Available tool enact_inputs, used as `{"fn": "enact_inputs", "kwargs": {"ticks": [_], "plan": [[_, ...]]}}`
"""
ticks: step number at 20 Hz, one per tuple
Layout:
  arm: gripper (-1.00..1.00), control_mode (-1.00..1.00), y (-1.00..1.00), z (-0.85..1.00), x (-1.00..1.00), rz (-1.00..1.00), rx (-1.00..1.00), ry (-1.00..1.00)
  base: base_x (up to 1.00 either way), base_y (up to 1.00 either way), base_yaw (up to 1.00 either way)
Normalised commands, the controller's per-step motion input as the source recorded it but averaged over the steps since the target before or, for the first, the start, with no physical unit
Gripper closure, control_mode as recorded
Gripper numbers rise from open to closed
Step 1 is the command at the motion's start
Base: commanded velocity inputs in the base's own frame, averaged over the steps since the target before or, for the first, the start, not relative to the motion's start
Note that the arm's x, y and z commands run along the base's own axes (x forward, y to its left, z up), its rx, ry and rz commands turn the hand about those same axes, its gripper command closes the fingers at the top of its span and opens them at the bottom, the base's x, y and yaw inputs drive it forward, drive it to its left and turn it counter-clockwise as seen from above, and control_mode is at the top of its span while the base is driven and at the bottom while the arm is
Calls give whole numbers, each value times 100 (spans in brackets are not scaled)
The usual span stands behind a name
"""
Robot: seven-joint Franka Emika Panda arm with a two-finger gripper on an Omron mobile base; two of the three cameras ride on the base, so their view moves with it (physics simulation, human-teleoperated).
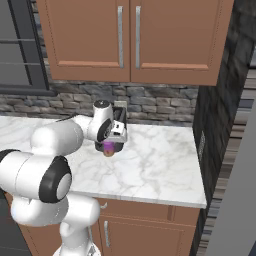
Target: Four empty soda cans are scattered around the kitchen. Gather all the cans and cluster them next to the stove for recycling.
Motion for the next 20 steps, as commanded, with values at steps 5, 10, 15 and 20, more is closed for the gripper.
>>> {"fn": "enact_inputs", "kwargs": {"ticks": [5,10,15,20], "plan": [[100,-100,0,34,-65,0,0,0,0,0,0],[100,-100,5,36,-56,0,0,0,0,0,0],[100,-100,10,22,-45,0,0,0,0,0,0],[100,-100,10,25,-36,0,0,0,0,0,0]]}}
